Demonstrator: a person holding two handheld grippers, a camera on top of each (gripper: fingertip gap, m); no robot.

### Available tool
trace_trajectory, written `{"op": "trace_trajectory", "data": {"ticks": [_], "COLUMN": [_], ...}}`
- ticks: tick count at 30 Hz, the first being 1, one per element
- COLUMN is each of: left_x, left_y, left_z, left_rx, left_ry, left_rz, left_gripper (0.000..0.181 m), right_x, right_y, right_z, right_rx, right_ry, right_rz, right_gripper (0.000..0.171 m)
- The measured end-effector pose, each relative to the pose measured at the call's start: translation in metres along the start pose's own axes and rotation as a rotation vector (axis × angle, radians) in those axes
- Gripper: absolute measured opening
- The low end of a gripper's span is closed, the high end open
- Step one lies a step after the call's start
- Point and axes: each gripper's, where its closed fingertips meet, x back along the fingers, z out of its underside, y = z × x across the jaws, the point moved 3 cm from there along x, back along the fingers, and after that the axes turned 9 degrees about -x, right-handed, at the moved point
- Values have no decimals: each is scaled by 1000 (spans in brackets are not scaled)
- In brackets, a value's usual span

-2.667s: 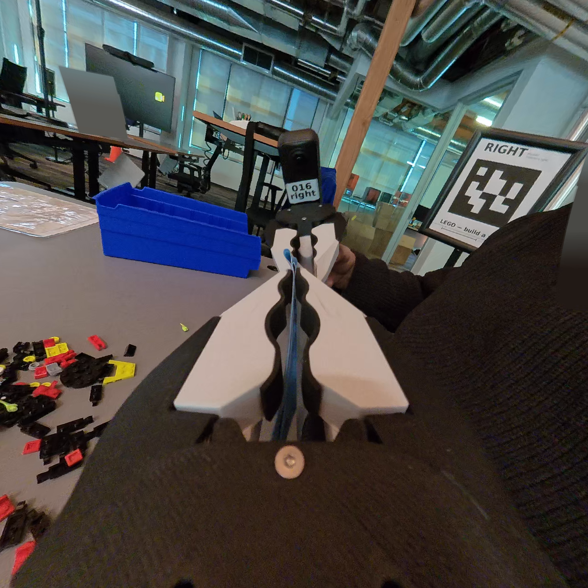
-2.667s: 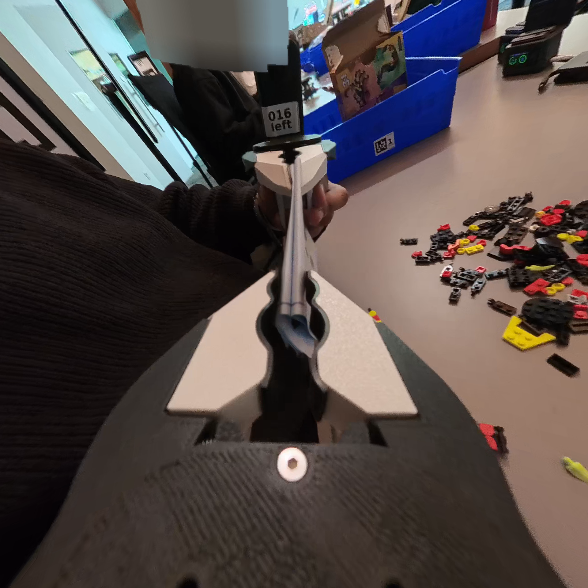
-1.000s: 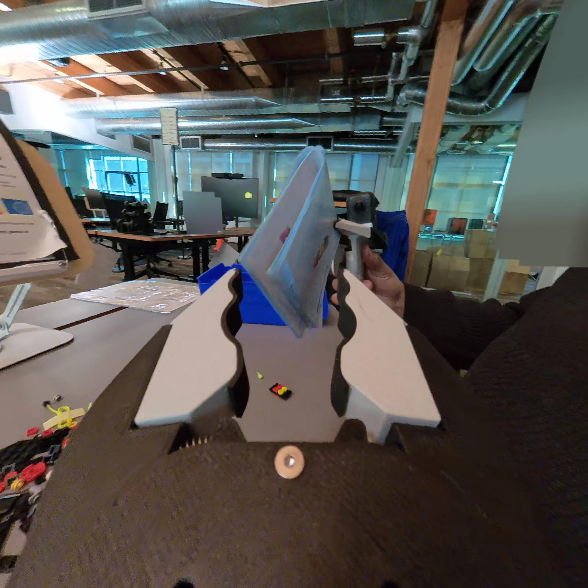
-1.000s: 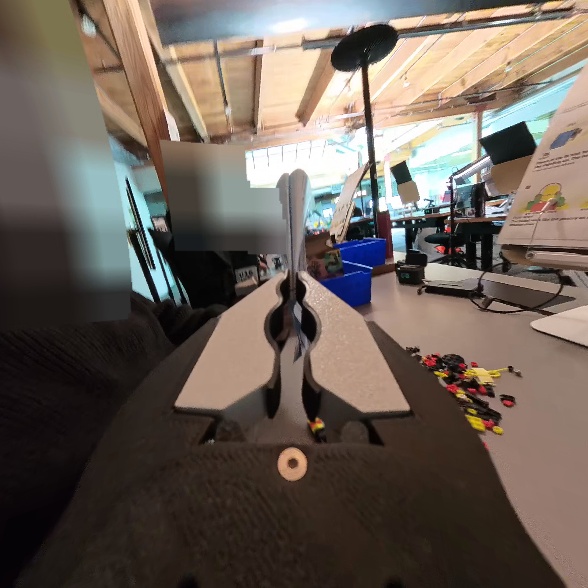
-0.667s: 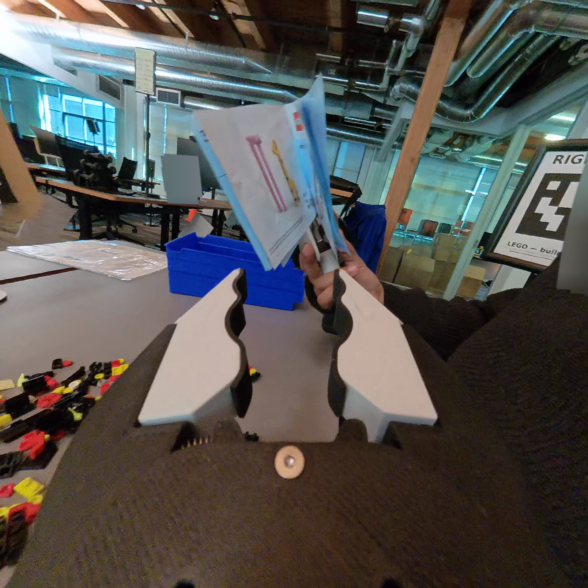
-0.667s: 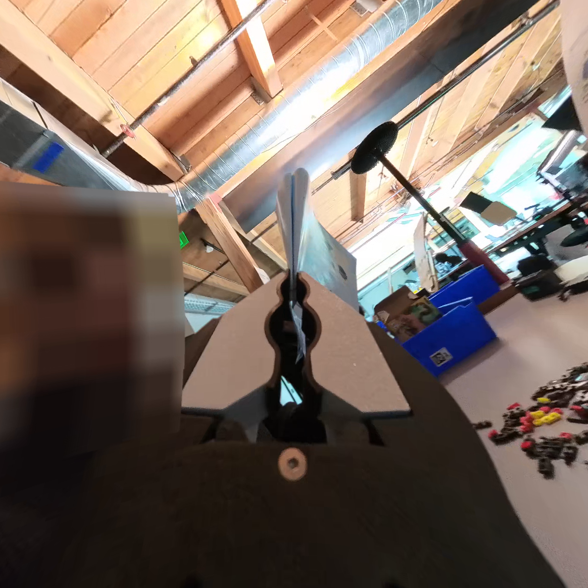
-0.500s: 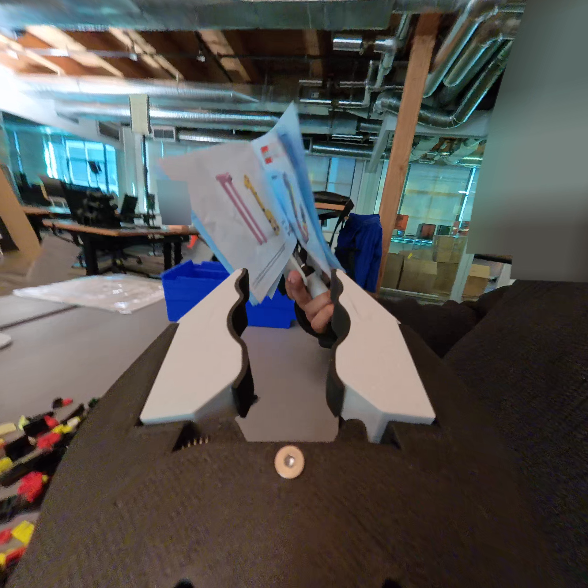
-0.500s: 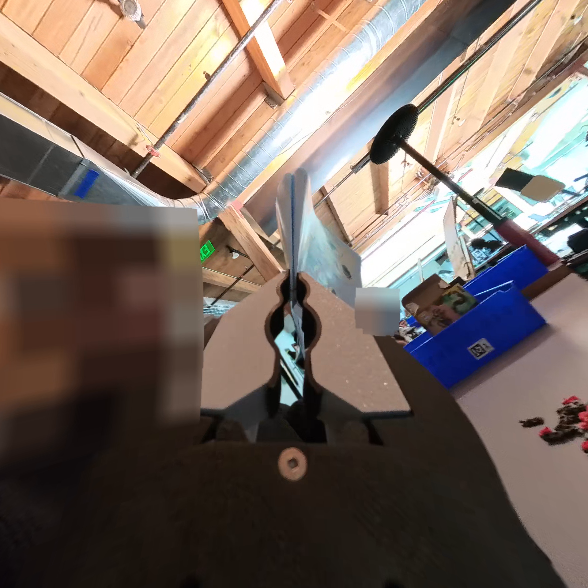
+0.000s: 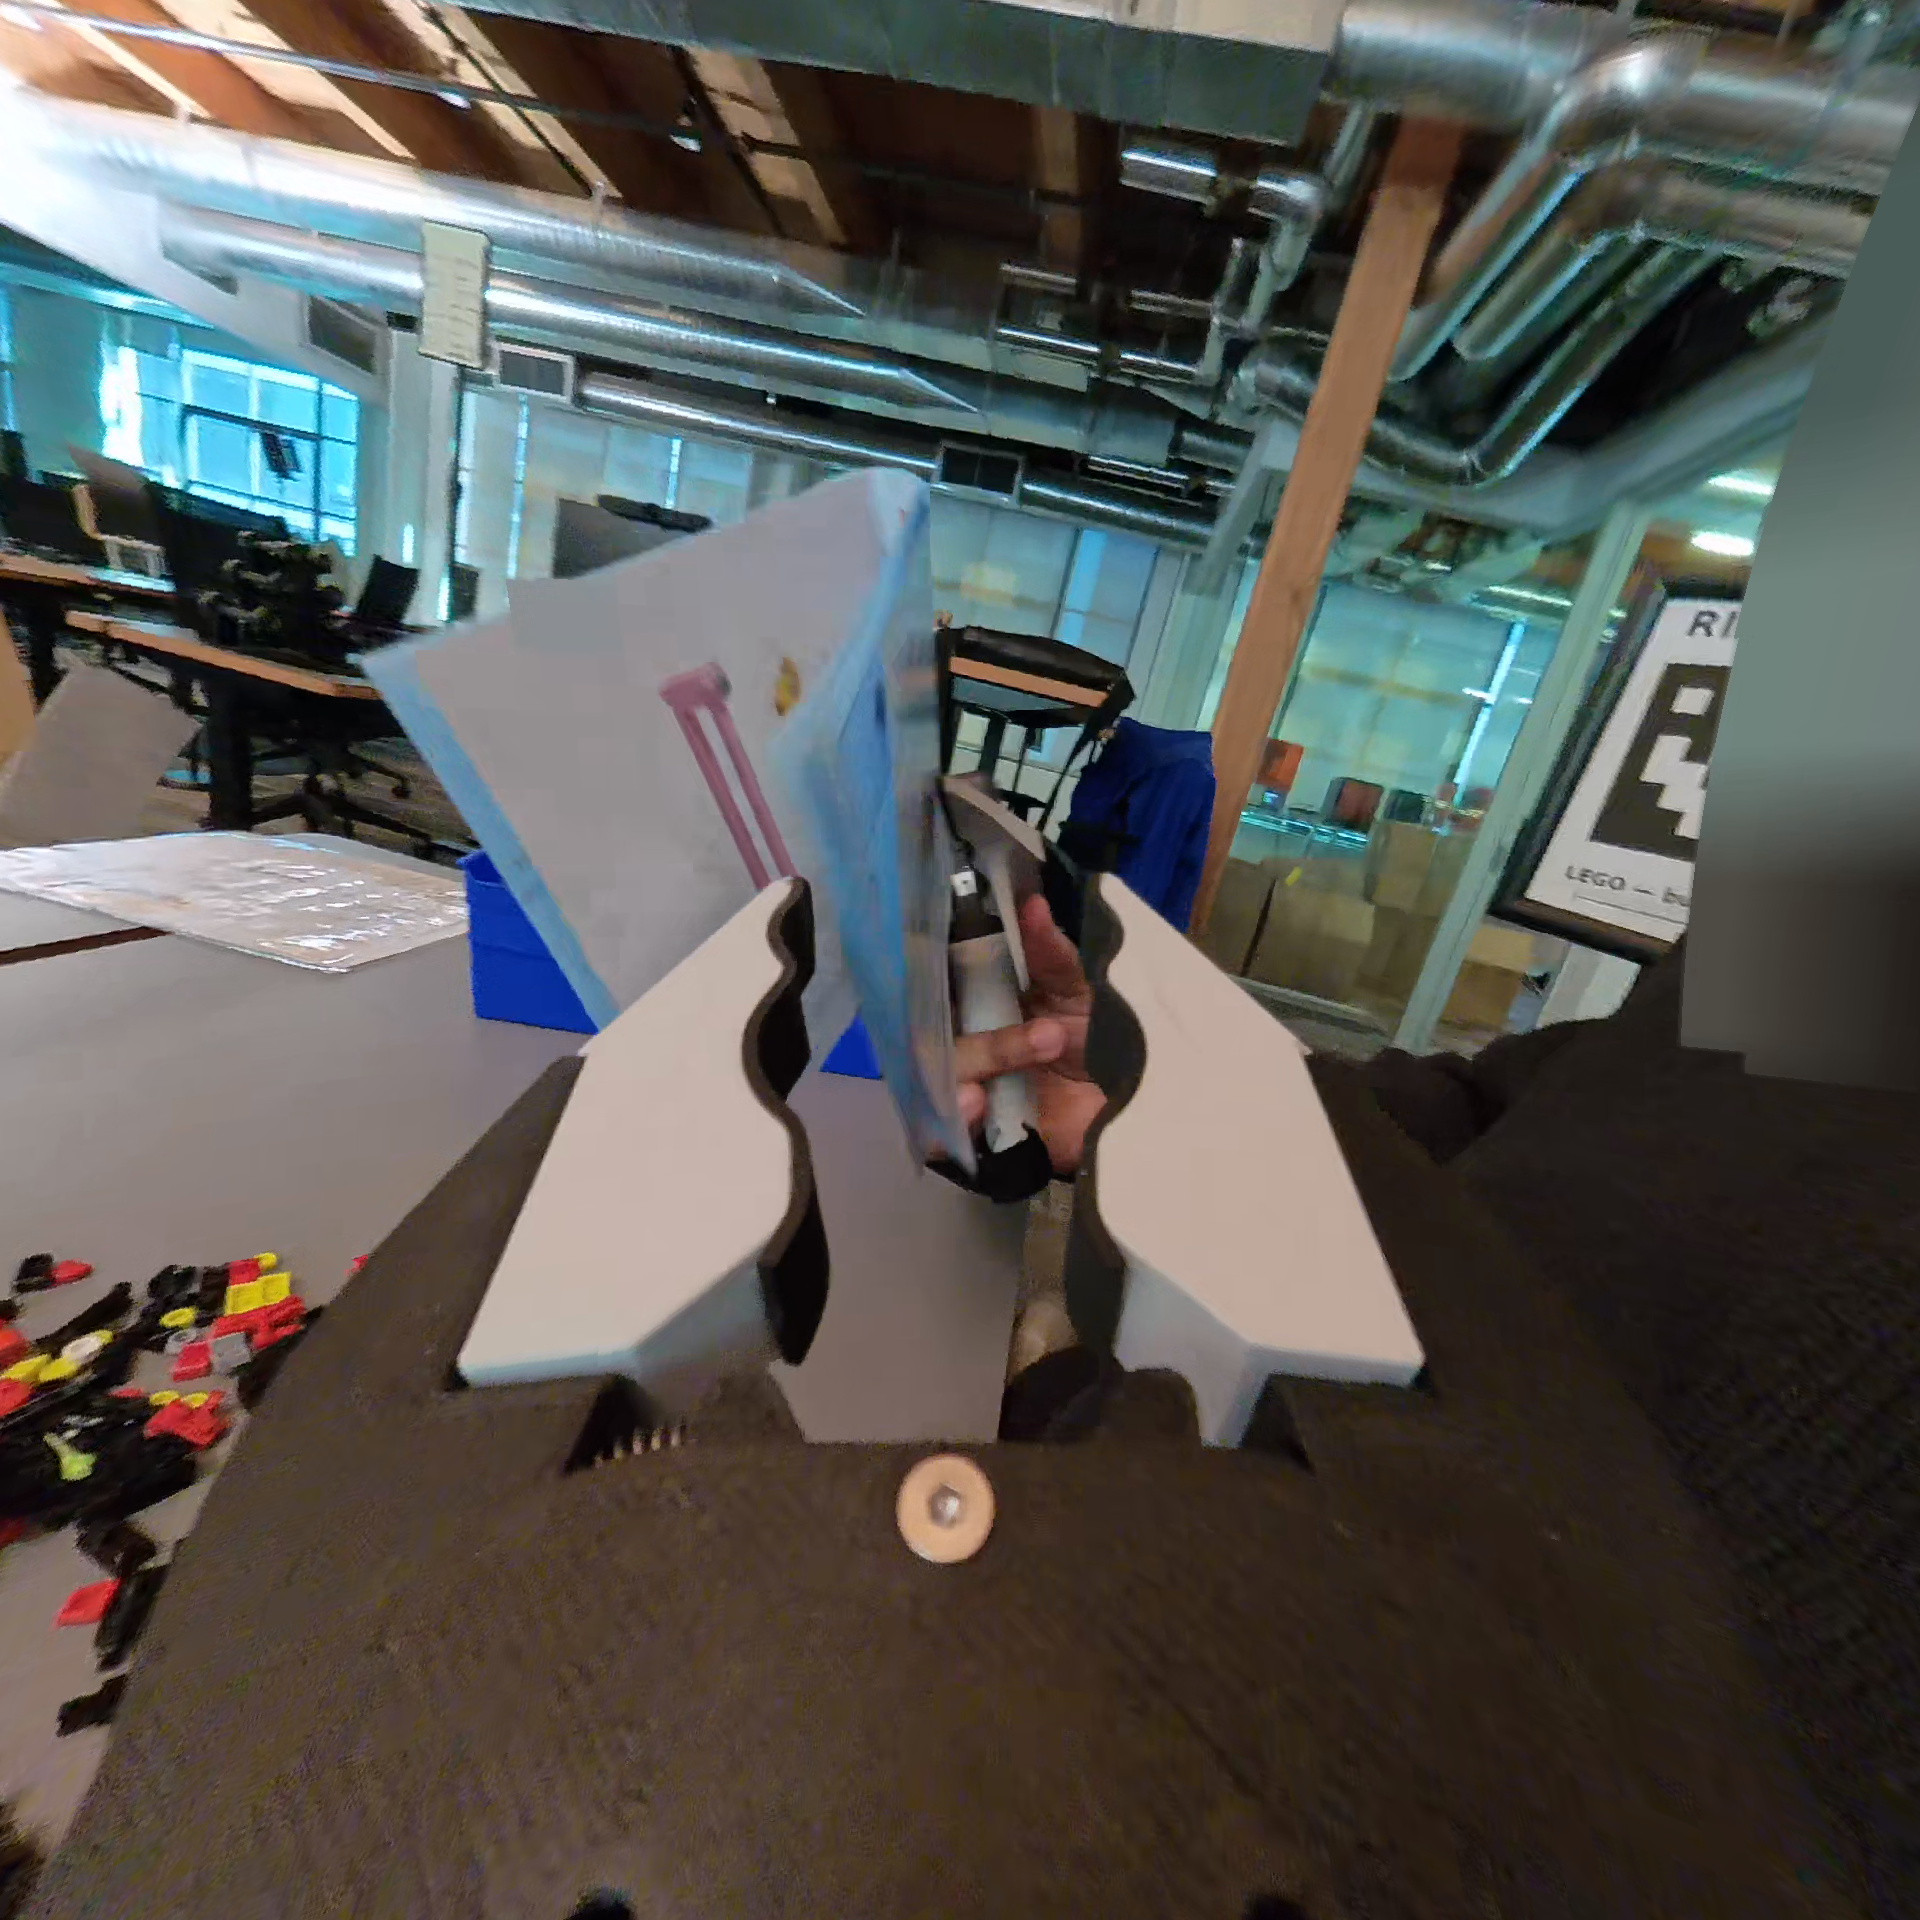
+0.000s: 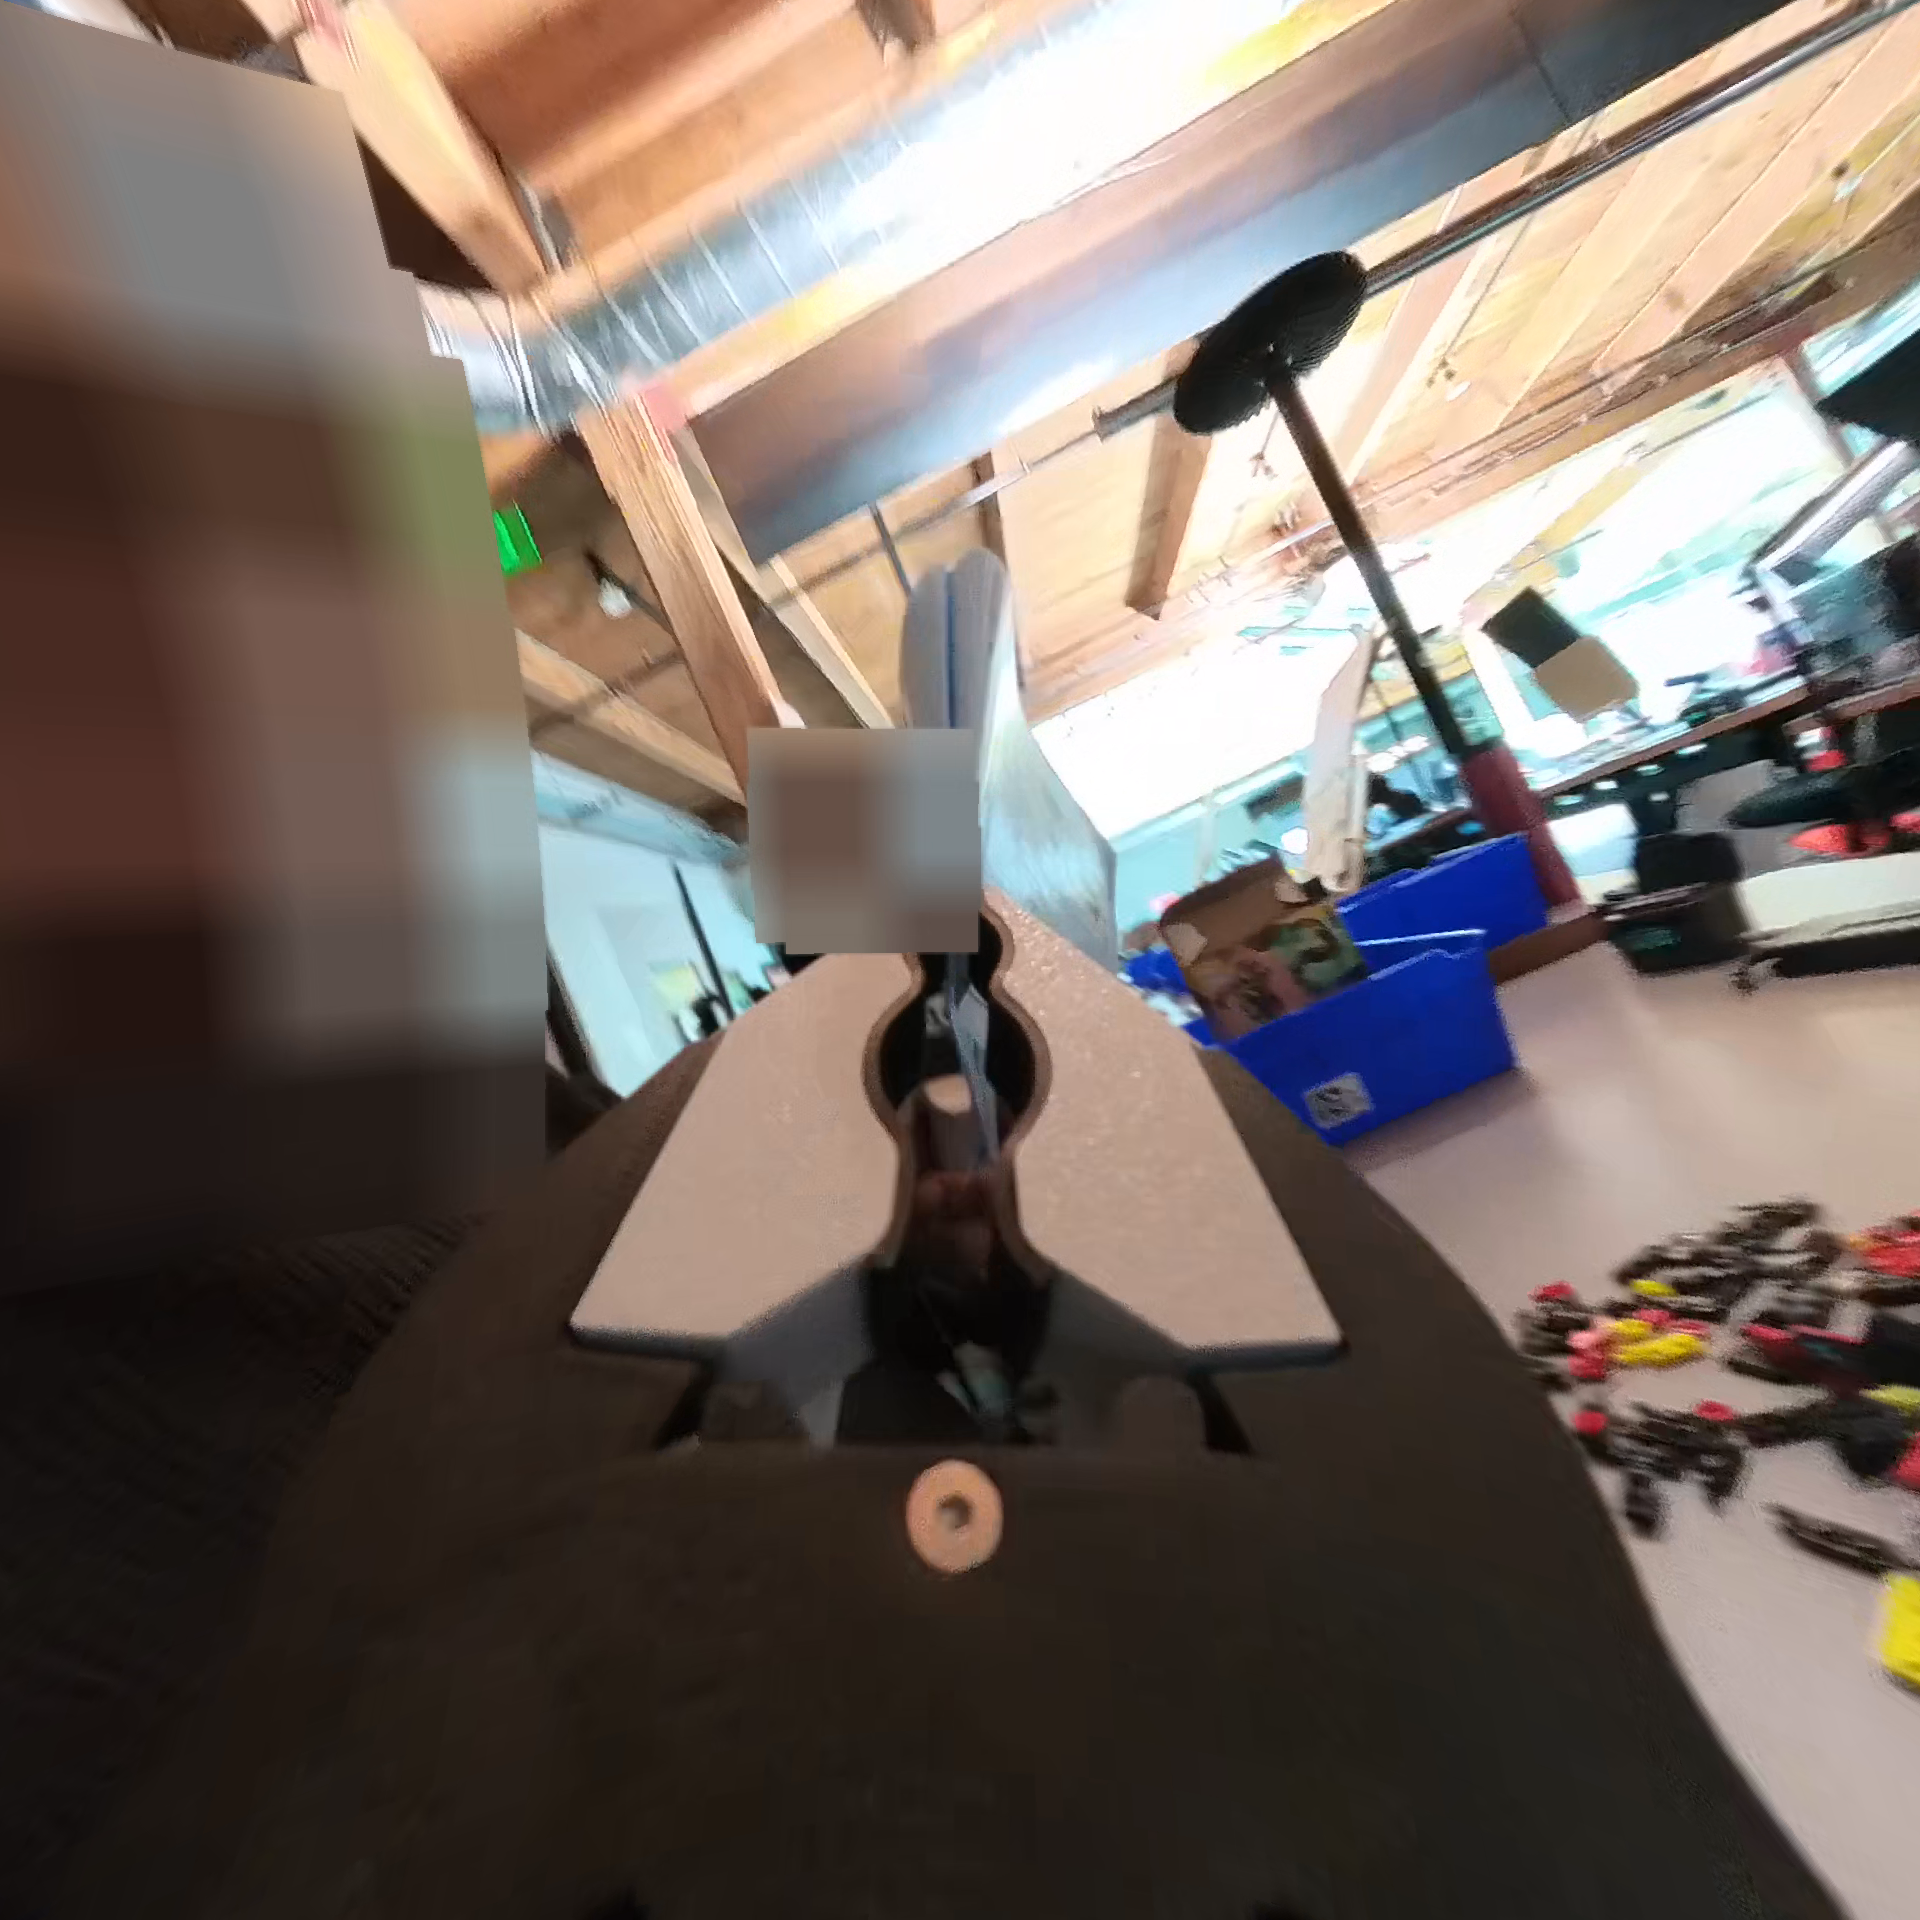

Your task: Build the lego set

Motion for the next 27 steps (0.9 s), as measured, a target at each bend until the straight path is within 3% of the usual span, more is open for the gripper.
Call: {"op": "trace_trajectory", "data": {"ticks": [1,4,7,11,17,20,24,27], "left_x": [1,4,4,2,3,8,17,23], "left_y": [1,2,-4,-27,-56,-65,-72,-80], "left_z": [-1,-6,-8,-4,4,8,12,15], "left_rx": [-12,-107,-240,-449,-529,-545,-540,-422], "left_ry": [2,-5,24,72,111,137,204,246], "left_rz": [-5,-36,-9,78,246,338,449,557], "left_gripper": [40,0,0,0,0,0,0,0], "right_x": [-2,-7,-6,3,16,11,4,-2], "right_y": [1,4,6,7,5,10,14,18], "right_z": [5,16,15,-5,-23,-4,40,63], "right_rx": [61,185,242,240,250,218,168,171], "right_ry": [41,164,196,142,142,283,525,595], "right_rz": [18,48,63,82,121,72,-2,-44], "right_gripper": [1,3,12,43,42,44,60,72]}}
